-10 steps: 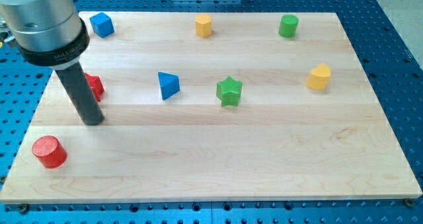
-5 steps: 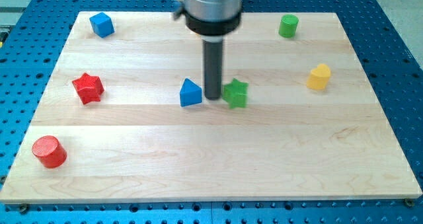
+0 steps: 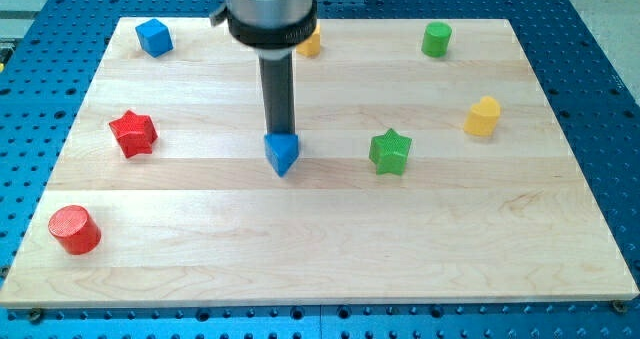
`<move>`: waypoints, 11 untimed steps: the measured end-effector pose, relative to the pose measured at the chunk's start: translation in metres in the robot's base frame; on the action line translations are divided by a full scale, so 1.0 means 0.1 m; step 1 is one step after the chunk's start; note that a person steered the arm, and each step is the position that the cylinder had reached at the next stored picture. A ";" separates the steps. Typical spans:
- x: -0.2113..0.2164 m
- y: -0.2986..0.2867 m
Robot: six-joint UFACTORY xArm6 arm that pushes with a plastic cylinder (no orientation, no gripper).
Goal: Move the triangle diagonal to the green star
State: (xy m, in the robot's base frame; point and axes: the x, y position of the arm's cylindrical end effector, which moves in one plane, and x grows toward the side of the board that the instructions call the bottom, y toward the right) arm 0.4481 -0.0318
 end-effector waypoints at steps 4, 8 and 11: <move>-0.07 -0.22; 0.97 1.01; 1.41 1.41</move>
State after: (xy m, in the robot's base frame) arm 0.5888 0.1095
